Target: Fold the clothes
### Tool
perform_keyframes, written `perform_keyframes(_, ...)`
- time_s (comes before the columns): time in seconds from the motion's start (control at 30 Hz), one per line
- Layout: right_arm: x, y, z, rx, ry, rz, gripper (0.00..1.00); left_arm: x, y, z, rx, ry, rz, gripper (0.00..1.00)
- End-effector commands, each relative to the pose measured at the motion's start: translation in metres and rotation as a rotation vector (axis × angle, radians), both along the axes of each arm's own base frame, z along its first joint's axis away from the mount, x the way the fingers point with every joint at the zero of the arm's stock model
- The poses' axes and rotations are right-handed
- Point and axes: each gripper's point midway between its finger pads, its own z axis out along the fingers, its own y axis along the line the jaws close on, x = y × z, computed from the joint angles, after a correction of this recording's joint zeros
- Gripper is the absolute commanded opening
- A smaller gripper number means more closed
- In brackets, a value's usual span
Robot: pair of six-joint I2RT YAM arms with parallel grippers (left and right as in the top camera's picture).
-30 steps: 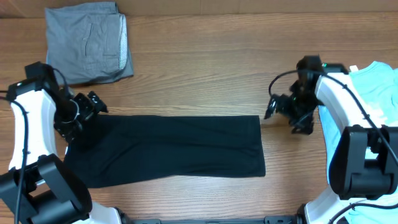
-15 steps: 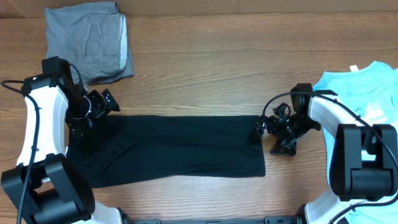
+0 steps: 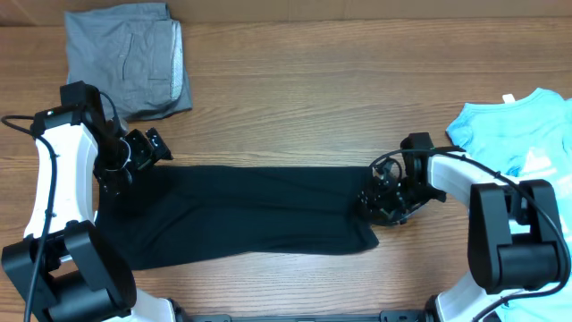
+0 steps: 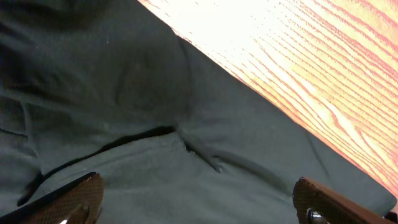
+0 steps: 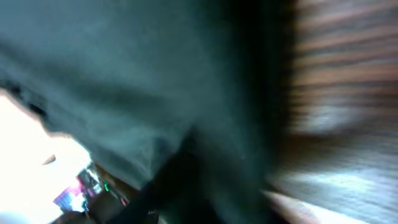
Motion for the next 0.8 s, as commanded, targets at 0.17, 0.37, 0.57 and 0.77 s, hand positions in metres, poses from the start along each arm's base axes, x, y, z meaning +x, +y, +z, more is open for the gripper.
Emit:
perform_keyframes(0.17,0.0,-0.03,-0.026,-0.239,0.068,-0.076,0.04,-0.002,-0.003,-0.002,-0.006,-0.005,-0.05,1.0)
perform_keyframes(0.37,0.014,-0.055,-0.016,-0.322,0.093,-0.138,0.04,-0.002,-0.003,-0.002,-0.006,-0.004,-0.05,1.0)
perform_keyframes(0.57,0.021,-0.107,0.009,-0.604,0.142,-0.152,0.04,-0.002,-0.003,-0.002,-0.006,-0.004,-0.05,1.0)
perform_keyframes(0.77,0.025,-0.132,0.051,-0.814,0.142,-0.196,0.04,-0.002,-0.003,-0.002,-0.005,-0.004,-0.05,1.0)
